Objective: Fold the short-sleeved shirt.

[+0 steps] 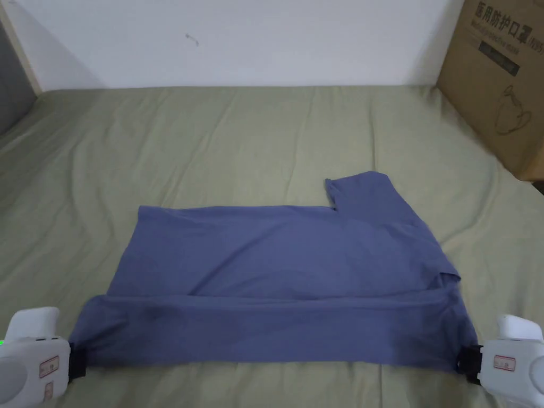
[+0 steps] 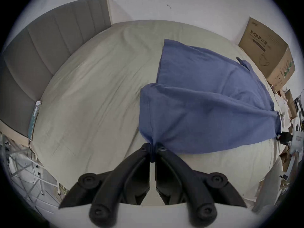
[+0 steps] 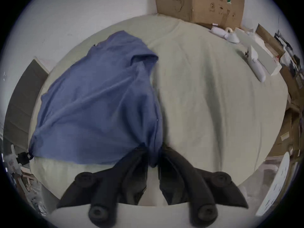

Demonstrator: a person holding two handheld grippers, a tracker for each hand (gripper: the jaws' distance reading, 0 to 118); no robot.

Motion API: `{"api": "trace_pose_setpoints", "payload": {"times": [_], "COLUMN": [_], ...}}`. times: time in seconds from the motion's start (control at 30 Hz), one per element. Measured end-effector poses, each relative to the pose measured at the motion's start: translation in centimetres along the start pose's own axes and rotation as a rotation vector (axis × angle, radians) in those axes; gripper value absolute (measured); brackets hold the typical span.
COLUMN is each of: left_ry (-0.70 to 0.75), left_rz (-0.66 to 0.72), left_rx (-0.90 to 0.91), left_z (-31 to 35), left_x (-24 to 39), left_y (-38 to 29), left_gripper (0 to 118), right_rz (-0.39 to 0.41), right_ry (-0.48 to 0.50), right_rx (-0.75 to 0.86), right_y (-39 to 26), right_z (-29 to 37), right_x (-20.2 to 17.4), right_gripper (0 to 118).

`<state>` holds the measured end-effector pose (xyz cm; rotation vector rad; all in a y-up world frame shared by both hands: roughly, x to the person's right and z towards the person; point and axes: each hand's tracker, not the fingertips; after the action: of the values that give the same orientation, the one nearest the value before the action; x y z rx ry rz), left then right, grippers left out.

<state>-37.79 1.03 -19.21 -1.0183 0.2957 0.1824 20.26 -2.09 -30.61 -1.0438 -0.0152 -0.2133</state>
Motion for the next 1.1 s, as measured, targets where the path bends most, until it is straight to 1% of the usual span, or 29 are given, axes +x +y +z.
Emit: {"api": "trace_pose_setpoints", "payload": {"times": [0.03, 0.17, 0.23, 0.27, 0.33, 0.37, 0.4, 0.43, 0.5, 0.57, 0.63, 0.67, 0.7, 0.73, 0.77, 0.8, 0.83, 0.87, 0.9, 0.97, 1.0, 1.03, 1.07, 1.1], "left_ry": [-0.001, -0.005, -0.009, -0.002, 0.007, 0.011, 0.003, -0.020, -0.014, -0.005, -0.019, -0.011, 0.002, -0.006, 0.003, 0.009, 0.015, 0.021, 0.018, -0.026, -0.049, -0.086, -0.112, -0.109], "left_rz": [-0.005, -0.053, -0.073, -0.082, -0.087, -0.080, -0.066, -0.043, -0.052, -0.054, -0.015, -0.010, -0.005, -0.004, -0.021, -0.026, -0.020, -0.011, 0.000, 0.029, 0.040, 0.033, 0.016, 0.002], "left_rx": [0.004, 0.003, -0.006, -0.008, -0.011, -0.019, -0.030, -0.054, -0.084, -0.115, -0.116, -0.089, -0.049, 0.002, 0.075, 0.132, 0.167, 0.210, 0.259, 0.308, 0.317, 0.300, 0.299, 0.304], "left_z": [0.3, 1.8, 2.8, 3.3, 4.4, 4.8, 5.0, 4.8, 4.0, 3.0, 3.0, 2.7, 3.2, 3.9, 4.9, 5.7, 6.3, 7.0, 7.6, 8.5, 8.4, 8.2, 8.4, 8.3], "left_x": [0.0, -0.1, 0.0, -0.3, -0.4, -0.7, -1.2, -1.4, -1.1, -1.2, -1.0, -1.5, -1.5, -1.5, -1.6, -2.1, -2.2, -2.2, -2.2, -1.9, -1.8, -1.5, -0.7, -0.3], "left_y": [0.0, 0.5, 0.3, 0.2, -0.8, -1.7, -2.5, -3.7, -5.7, -7.0, -7.0, -6.7, -6.1, -5.5, -4.6, -3.6, -2.4, -1.2, -0.2, 1.8, 2.6, 3.3, 3.7, 4.0], "left_gripper": [3, 3, 3, 3, 3, 3, 3, 3, 3, 3, 3, 4, 9, 23, 54, 80, 102, 116, 118, 118, 117, 112, 81, 38], "right_rz": [-0.016, 0.046, 0.018, 0.015, 0.031, 0.058, 0.064, 0.055, 0.043, 0.061, 0.040, 0.036, 0.037, 0.043, 0.055, 0.071, 0.085, 0.101, 0.117, 0.163, 0.196, 0.226, 0.228, 0.215], "right_ry": [0.016, 0.044, 0.128, 0.151, 0.114, 0.080, 0.071, 0.076, 0.074, 0.041, 0.034, 0.028, 0.017, 0.006, 0.004, 0.011, 0.035, 0.048, 0.052, 0.046, 0.058, 0.100, 0.141, 0.148], "right_rx": [0.013, 0.036, 0.031, 0.022, 0.024, 0.014, 0.001, -0.018, -0.064, -0.079, -0.062, -0.049, -0.034, -0.021, -0.018, 0.020, 0.083, 0.116, 0.129, 0.148, 0.142, 0.144, 0.166, 0.188], "right_y": [0.2, 1.2, 1.3, 1.2, 0.5, -0.1, -0.9, -1.9, -3.4, -4.2, -4.2, -3.9, -3.3, -2.6, -1.9, -1.2, -0.2, 0.7, 1.6, 3.1, 3.6, 3.9, 4.1, 4.2], "right_z": [0.6, 3.5, 5.0, 5.7, 6.9, 7.3, 7.4, 7.7, 7.0, 6.2, 6.2, 6.3, 6.6, 7.0, 7.3, 7.9, 8.6, 9.3, 9.6, 10.1, 10.2, 10.2, 9.9, 9.4], "right_x": [0.0, 0.4, 1.4, 2.0, 2.9, 3.4, 3.8, 3.8, 4.3, 3.5, 2.8, 2.5, 2.0, 1.7, 1.4, 1.0, 0.8, 0.2, -0.3, -1.3, -1.9, -2.5, -2.6, -2.5], "right_gripper": [12, 12, 11, 11, 11, 11, 11, 11, 11, 11, 12, 15, 27, 55, 96, 108, 108, 108, 108, 108, 107, 103, 81, 42]}}
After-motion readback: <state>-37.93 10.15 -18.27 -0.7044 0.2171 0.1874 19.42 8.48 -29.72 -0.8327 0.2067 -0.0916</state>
